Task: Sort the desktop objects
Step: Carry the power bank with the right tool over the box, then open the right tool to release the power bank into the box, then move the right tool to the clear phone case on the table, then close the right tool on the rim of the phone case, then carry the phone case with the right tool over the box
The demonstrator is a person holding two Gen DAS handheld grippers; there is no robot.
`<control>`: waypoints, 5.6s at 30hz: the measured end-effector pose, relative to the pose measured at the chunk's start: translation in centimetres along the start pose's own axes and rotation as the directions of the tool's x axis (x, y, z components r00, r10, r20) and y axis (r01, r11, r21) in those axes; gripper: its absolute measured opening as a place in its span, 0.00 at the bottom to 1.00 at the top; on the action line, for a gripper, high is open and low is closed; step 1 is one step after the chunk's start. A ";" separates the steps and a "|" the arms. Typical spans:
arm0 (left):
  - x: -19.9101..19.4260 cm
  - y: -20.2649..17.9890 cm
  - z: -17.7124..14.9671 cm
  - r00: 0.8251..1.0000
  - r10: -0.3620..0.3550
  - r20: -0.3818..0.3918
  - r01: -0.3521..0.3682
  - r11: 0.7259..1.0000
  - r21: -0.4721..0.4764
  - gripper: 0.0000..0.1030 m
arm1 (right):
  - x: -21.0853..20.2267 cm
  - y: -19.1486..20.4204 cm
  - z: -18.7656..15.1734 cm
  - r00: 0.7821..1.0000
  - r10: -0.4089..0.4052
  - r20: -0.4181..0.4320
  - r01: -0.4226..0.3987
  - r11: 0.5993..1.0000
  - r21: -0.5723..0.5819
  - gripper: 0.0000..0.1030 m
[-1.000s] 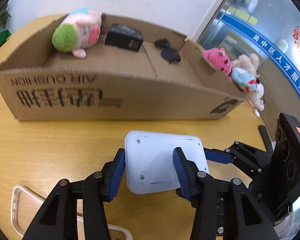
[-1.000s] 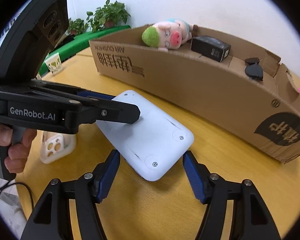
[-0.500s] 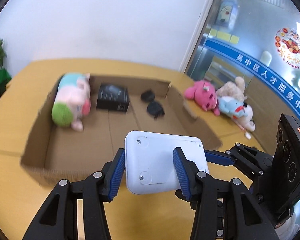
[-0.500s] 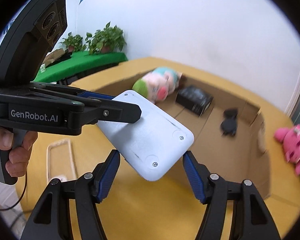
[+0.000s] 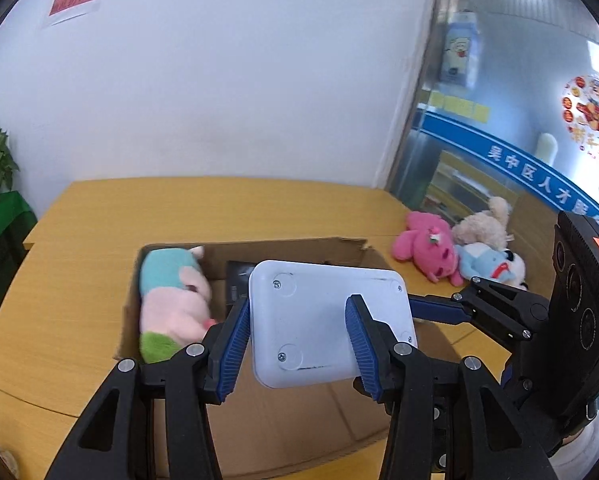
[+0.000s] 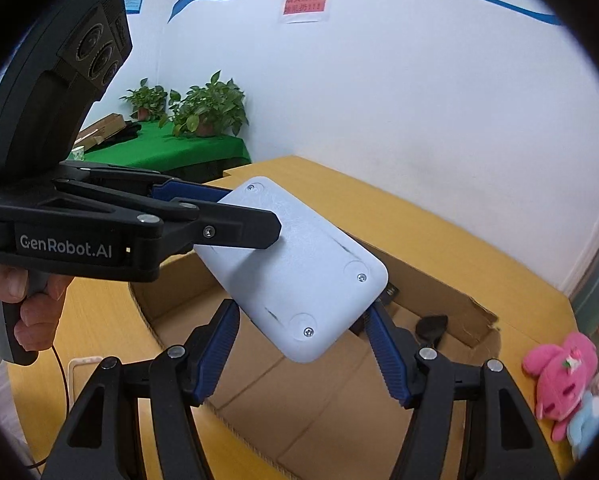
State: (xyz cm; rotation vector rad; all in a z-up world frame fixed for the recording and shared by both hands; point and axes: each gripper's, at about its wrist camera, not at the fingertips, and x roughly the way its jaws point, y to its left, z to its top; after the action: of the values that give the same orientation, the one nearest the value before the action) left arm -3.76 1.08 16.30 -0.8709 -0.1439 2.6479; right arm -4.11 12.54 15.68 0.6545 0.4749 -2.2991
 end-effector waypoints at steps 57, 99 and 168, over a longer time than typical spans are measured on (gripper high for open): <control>-2.2 -2.7 -8.5 0.969 0.219 0.117 -0.227 0.972 0.063 0.99 | -3.2 -0.3 -10.6 0.907 -0.410 -0.102 0.418 0.836 0.356 0.81; -3.2 5.0 -17.9 0.957 0.210 -0.199 -0.199 0.977 0.076 0.99 | 1.6 15.6 -15.7 0.935 0.263 -0.237 -0.232 0.961 0.151 0.79; -0.7 -4.0 -1.1 0.999 -0.011 0.038 0.008 0.997 0.082 0.03 | -8.3 -3.1 -5.8 0.957 -0.287 0.052 0.256 0.912 0.319 0.11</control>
State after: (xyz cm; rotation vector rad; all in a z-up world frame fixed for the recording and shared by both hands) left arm -1.42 4.55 16.64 -0.7914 -0.0484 2.6425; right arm 0.85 21.91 16.27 0.6528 0.1650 -2.6899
